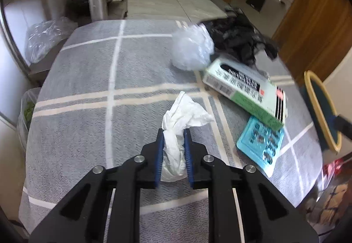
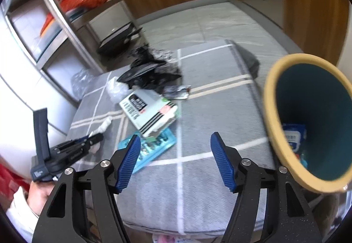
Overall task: Collect trash
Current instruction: 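Grasp the crumpled white tissue on the mat with the left gripper, then grasp the green-and-white medicine box with the right gripper while the left holds the tissue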
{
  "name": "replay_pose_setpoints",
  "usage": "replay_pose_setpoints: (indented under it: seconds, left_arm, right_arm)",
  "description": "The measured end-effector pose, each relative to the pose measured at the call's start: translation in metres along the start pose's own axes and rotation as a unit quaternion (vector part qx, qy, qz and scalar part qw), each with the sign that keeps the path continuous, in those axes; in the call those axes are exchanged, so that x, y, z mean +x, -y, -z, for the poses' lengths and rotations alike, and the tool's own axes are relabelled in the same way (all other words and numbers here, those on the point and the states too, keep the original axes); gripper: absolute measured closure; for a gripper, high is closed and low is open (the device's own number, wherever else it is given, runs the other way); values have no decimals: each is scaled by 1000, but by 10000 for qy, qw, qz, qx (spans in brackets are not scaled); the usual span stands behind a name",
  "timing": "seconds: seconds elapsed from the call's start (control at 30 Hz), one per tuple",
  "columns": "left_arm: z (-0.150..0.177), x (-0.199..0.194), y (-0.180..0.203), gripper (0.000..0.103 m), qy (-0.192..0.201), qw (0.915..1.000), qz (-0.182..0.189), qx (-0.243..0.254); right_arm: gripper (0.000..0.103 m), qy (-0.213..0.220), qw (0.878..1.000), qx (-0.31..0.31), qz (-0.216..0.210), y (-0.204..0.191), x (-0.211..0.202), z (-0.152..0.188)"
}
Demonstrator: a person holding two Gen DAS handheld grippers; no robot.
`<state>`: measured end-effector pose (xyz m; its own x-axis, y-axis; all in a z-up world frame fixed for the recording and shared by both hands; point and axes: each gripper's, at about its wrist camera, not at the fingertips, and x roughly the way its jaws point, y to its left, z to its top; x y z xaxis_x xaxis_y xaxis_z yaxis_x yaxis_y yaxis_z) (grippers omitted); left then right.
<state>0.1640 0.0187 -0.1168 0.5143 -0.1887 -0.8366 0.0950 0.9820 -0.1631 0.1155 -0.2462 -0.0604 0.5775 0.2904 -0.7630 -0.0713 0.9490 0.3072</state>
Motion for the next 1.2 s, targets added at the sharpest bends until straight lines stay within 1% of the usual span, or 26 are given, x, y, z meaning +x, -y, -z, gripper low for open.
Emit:
replay_pose_setpoints:
  seconds: [0.07,0.13,0.2,0.27,0.3,0.33,0.37,0.43,0.63,0.77,0.87,0.93,1.0,1.2]
  left_arm:
    - [-2,-6,-8,87,135,9997,69,-216]
    - [-3,-12,-14,87,250,9987,143,-419]
    - [-4,-17,-20,87,370,9973,194,-601]
    - [-4,-18,-23,87,422,9964,212,-702]
    - [-4,-19,-23,87,438,9961,222,-736]
    - [-3,-19,-24,87,447,9959,227,-753]
    - [-3,-20,-24,87,448,9958,238,-758]
    - [-5,-18,-23,87,446,9958,244,-757]
    - [-7,-15,-21,87,434,9958,293,-755]
    - [-8,-13,-22,87,434,9957,303,-765]
    - [-9,-13,-22,87,451,9956,299,-770]
    - [-9,-13,-21,87,437,9957,295,-766]
    - [-9,-14,-21,87,453,9956,290,-766]
    - [-8,-17,-22,87,484,9949,306,-829]
  right_arm:
    - [35,-99,9997,99,-209,0,10,-3]
    - [35,-190,9983,364,-422,3,21,-7]
    - [35,-277,9940,781,-714,11,34,-10]
    - [35,-356,9870,1247,-947,20,47,-12]
    - [35,-393,9818,1517,-1074,25,54,-12]
    - [35,-411,9783,1659,-1166,27,58,-13]
    - [35,-453,9724,1867,-1324,30,65,-13]
    - [35,-533,9661,2129,-1360,34,75,-14]
    - [39,-670,9521,2559,-1533,41,95,-13]
    - [43,-625,9407,2861,-1715,48,104,-11]
    - [52,-673,9391,2905,-1710,50,107,-12]
    - [65,-734,9378,2909,-1749,49,109,-12]
    - [75,-764,9368,2910,-1784,50,110,-10]
    - [82,-590,9360,2854,-1975,48,90,-1]
